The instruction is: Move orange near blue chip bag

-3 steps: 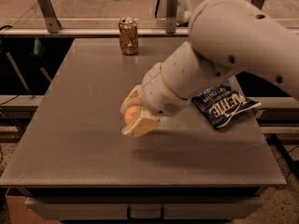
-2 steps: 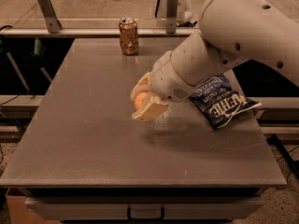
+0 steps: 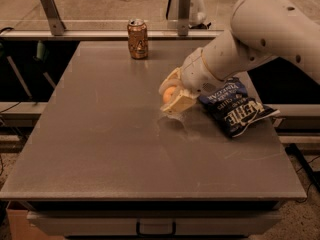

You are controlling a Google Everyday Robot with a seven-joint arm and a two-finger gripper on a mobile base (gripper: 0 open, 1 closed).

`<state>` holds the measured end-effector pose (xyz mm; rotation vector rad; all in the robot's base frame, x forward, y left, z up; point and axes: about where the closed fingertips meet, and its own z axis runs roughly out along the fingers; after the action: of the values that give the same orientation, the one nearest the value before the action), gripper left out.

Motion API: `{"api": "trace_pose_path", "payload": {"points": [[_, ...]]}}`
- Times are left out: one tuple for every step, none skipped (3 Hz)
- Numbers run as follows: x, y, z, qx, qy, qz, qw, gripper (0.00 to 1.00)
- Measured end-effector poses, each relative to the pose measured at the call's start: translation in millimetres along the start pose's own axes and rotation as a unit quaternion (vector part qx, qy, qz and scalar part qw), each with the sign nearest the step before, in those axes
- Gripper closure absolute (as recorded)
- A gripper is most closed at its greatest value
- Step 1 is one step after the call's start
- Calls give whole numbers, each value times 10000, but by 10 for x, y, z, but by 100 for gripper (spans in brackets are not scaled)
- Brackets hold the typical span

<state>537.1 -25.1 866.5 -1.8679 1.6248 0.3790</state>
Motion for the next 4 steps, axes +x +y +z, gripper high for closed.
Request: {"api": "trace_pose_path", "payload": {"points": [[174, -126, -23, 48, 8, 31, 10000, 83], [304, -161, -31, 66, -8, 102, 9999, 60], [390, -168, -16, 60, -31, 172, 9998, 36], [451, -167, -10, 60, -36, 230, 9997, 12]]}}
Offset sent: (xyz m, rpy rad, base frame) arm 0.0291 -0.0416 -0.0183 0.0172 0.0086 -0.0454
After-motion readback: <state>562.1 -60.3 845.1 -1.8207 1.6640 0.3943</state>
